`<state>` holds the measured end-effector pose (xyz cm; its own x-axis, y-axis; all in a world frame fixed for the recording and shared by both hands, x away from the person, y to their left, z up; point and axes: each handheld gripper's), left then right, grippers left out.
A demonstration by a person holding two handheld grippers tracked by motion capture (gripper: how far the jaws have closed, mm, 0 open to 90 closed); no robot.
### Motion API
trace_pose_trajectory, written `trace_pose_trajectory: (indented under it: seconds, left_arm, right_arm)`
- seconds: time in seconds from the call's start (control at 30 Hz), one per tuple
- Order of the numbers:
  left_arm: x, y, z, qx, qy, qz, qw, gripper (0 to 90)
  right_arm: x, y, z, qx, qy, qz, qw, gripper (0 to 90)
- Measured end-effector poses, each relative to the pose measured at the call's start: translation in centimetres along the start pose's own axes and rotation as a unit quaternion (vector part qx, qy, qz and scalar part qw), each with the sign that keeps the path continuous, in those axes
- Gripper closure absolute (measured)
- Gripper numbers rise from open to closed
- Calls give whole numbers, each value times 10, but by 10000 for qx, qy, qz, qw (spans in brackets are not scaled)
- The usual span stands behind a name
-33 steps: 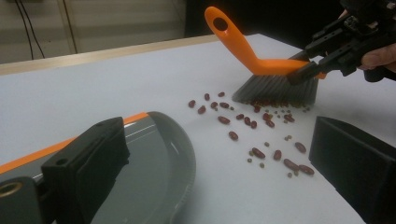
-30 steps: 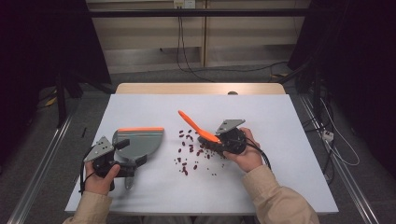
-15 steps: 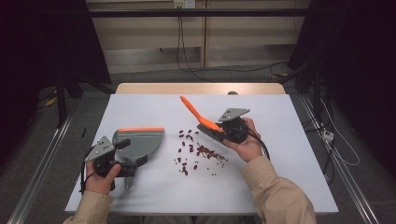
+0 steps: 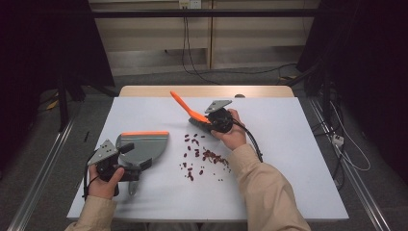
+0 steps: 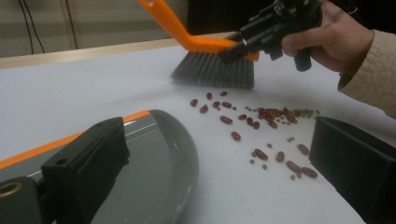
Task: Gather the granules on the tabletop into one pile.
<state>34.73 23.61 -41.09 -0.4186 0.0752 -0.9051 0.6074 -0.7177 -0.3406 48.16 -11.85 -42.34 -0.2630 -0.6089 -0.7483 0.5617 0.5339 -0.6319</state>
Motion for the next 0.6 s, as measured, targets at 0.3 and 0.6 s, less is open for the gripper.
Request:
trace_pose_trajectory:
  seconds: [0.3,0.6]
  left_arm:
    - [-1,-3,-3,-1,-33,55,10000,42]
    - [-2,-5,-1,12,-7,92,10000,42]
  right_arm:
    - [1,-9,-20,-495,-480,6,9976,712]
    - [9,-30,-38,-741,-666,-19,9950,712]
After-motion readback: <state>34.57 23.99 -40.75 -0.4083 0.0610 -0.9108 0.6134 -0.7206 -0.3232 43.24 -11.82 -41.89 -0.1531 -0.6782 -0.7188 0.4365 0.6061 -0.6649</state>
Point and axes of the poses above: each handheld gripper's, and its own axes: y roughly forward along the jaws, x roughly out of its underside, z roughly to its right, and after that the axes turned 6 degrees about -y, right-handed
